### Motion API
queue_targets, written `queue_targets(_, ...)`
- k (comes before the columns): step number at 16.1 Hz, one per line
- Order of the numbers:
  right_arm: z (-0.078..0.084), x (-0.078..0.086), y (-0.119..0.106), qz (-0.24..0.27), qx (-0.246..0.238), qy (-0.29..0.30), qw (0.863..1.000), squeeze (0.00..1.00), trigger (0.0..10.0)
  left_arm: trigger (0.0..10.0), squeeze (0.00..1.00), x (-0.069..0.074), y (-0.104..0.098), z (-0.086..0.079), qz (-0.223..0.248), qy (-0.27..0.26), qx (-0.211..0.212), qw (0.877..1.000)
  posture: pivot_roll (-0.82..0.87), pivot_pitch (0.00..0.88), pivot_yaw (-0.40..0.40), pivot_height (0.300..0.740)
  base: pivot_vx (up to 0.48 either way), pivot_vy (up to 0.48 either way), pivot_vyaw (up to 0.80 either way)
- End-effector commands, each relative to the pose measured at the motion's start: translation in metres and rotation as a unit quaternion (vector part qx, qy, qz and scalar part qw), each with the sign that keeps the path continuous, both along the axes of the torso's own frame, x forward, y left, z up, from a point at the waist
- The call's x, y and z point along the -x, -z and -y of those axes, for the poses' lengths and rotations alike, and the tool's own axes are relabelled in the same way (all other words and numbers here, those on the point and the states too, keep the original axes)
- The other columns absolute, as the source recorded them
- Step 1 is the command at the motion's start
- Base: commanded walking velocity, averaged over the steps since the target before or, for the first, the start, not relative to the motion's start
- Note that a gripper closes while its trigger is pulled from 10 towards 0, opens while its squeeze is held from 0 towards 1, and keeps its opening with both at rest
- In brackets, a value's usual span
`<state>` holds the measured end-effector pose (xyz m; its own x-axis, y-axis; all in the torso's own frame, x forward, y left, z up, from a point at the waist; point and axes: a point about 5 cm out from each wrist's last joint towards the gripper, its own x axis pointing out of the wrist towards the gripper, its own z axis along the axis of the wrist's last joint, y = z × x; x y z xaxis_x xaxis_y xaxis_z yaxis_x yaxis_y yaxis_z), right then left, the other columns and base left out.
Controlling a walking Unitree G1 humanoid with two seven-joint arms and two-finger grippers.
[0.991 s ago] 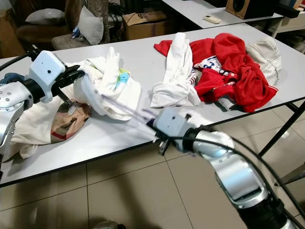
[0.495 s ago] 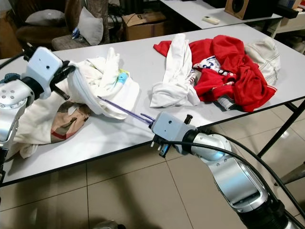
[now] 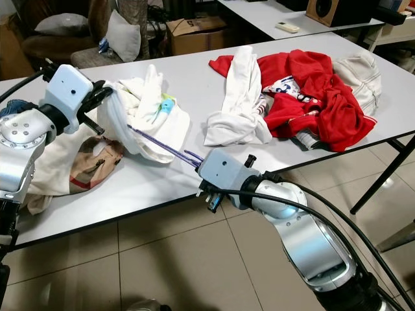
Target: Hang hanger
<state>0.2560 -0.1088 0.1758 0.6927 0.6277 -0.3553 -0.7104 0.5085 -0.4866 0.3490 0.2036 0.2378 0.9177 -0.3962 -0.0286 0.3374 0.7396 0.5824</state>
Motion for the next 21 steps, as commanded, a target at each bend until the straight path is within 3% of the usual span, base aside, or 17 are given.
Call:
queue_targets(1, -0.001, -0.001, -0.003, 0.004, -0.006, 0.004, 1.0, 0.0, 10.0, 0.0, 0.0, 0.003, -0.004, -0.002, 0.007, 0.006, -0.009, 1.0, 0.0, 0.0, 0.083, 0.74, 0.0, 0.0, 0.0)
queue_targets(9, -0.012, 0.005, -0.006, 0.007, -0.005, -0.025, 1.0, 0.0, 10.0, 0.0, 0.0, 0.003, -0.002, -0.009, 0.01, -0.016, -0.011, 1.0, 0.0, 0.0, 0.078, 0.74, 0.0, 0.0, 0.0)
queue_targets(21, -0.014, 0.011, -0.009, -0.008, -0.001, -0.042, 0.999, 0.0, 10.0, 0.0, 0.0, 0.002, -0.002, -0.012, 0.012, -0.027, -0.011, 1.0, 0.0, 0.0, 0.078, 0.74, 0.0, 0.0, 0.0)
